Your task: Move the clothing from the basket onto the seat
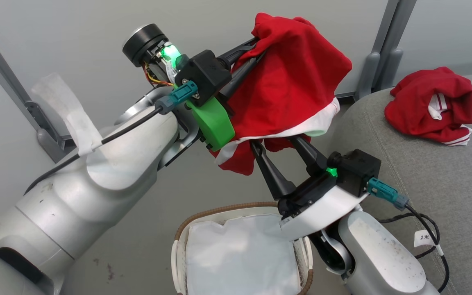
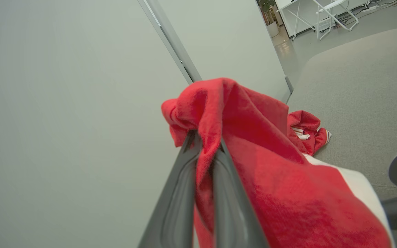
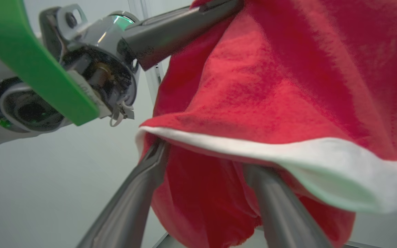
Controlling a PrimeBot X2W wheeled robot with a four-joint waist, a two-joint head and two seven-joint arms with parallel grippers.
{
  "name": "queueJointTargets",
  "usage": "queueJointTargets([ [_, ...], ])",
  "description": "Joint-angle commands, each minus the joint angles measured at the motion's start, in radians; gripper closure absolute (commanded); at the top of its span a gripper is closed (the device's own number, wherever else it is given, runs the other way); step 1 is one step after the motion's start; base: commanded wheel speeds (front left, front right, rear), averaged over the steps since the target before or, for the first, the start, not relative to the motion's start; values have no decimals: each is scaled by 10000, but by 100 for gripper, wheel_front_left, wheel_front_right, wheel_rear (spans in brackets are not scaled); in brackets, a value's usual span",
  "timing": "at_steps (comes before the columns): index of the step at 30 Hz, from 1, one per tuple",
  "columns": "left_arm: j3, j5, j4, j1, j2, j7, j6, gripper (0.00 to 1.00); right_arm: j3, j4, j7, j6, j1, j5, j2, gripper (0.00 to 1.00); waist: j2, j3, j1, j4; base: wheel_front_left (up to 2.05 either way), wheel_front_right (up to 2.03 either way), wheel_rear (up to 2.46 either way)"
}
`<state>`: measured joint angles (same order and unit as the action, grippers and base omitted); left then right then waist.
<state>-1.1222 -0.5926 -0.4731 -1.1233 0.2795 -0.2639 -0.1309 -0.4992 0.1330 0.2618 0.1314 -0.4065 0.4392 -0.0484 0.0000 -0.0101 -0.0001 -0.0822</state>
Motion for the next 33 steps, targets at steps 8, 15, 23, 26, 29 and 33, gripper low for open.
queueJointTargets([
  [8,-101,-138,218,326,-201,-7,3,100,736,632,49,-14,-519,366,-35,72,0,-29,1,148,0,0,0],
  [15,-26,-306,209,526,-119,-7,3,100,1189,787,49,-14,-667,252,-37,100,0,-83,1,225,0,0,0],
  [23,275,-739,-23,939,-68,-7,3,96,1449,825,49,-14,-542,-26,-37,100,0,-135,1,167,0,0,0],
  [26,483,-957,-123,1197,-96,-7,15,53,1570,724,49,-14,-533,-164,-37,100,0,-161,1,147,0,0,0],
  [29,747,-1268,-248,1505,-183,-7,36,0,1688,676,49,-14,-531,-344,-37,100,0,-193,1,137,0,0,0],
  [33,1031,-1331,-255,1947,-179,-7,42,0,1864,654,49,-13,-515,-582,-35,100,0,-242,1,143,0,0,0],
])
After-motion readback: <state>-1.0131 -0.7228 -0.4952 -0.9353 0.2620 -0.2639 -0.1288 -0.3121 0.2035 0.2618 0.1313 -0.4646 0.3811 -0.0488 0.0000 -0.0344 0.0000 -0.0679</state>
